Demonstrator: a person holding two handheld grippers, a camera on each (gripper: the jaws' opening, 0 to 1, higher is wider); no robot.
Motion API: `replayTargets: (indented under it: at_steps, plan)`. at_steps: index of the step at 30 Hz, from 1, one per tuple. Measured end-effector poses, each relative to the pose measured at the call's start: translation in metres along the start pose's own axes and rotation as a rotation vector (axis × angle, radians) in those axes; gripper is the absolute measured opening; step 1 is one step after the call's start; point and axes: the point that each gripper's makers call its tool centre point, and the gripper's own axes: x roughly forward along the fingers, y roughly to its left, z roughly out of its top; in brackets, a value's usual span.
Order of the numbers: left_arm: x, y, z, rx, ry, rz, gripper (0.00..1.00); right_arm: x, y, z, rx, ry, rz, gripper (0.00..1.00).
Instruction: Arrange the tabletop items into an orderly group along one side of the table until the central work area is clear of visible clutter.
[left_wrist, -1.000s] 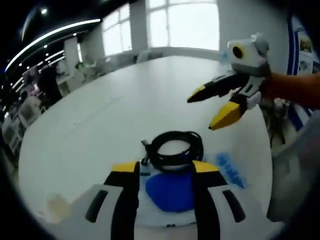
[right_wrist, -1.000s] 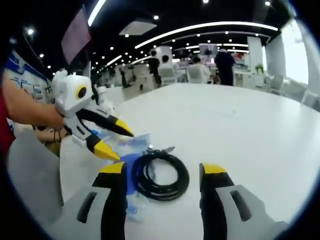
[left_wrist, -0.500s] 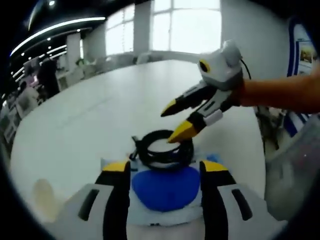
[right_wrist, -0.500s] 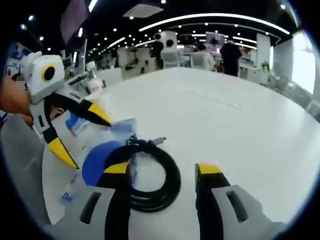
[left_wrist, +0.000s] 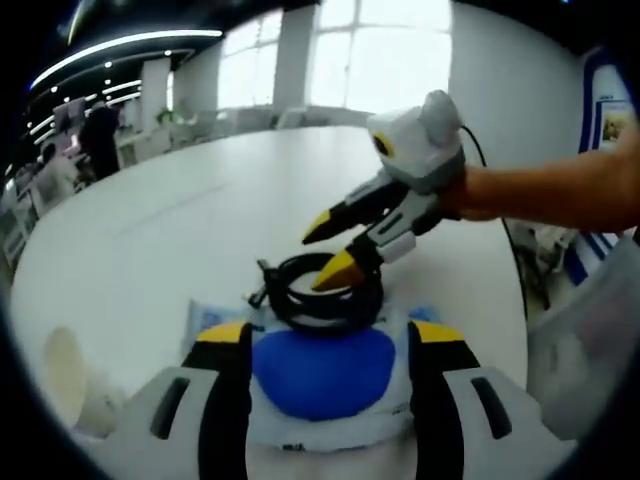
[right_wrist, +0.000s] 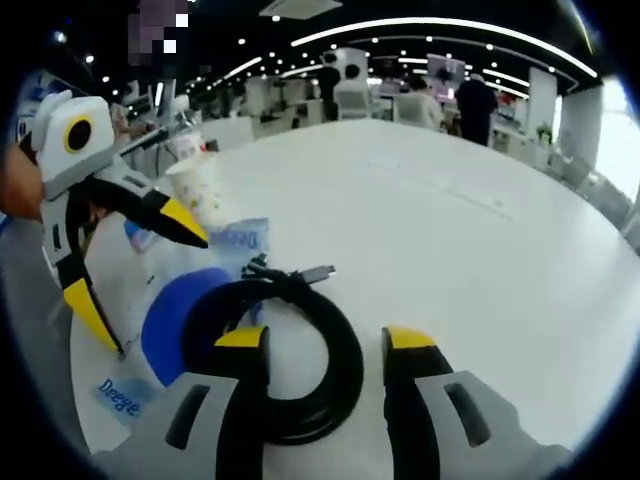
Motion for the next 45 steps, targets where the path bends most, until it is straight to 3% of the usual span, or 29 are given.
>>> replayTargets:
  at_steps: [11, 14, 19, 31, 39, 42, 45]
  plan:
    - [0.016, 0.007, 0.001, -0.031, -0.010, 0.016, 0.53, 0.004, -0.003, -0.006, -0.006, 0.024, -0.004, 0.28]
    - [0.022, 0.009, -0.001, -0.047, -0.001, 0.023, 0.51, 0.003, -0.008, -0.008, -0.022, 0.035, -0.031, 0.20]
    - [0.026, 0.011, -0.008, -0.060, 0.029, 0.032, 0.45, 0.003, -0.009, -0.008, -0.016, 0.028, -0.036, 0.15]
    - [0.033, 0.015, -0.009, -0.158, 0.034, 0.037, 0.30, 0.003, -0.006, -0.008, -0.040, 0.002, -0.031, 0.13]
    - [0.032, 0.021, -0.009, -0.177, 0.048, 0.065, 0.22, 0.002, -0.008, -0.007, -0.021, -0.018, -0.039, 0.12]
    - [0.031, 0.027, -0.011, -0.170, 0.065, 0.106, 0.14, 0.001, -0.008, -0.006, -0.020, -0.020, -0.038, 0.11]
    - [0.029, 0.031, -0.011, -0.217, 0.059, 0.112, 0.09, 0.001, -0.008, -0.006, -0.018, -0.020, -0.037, 0.11]
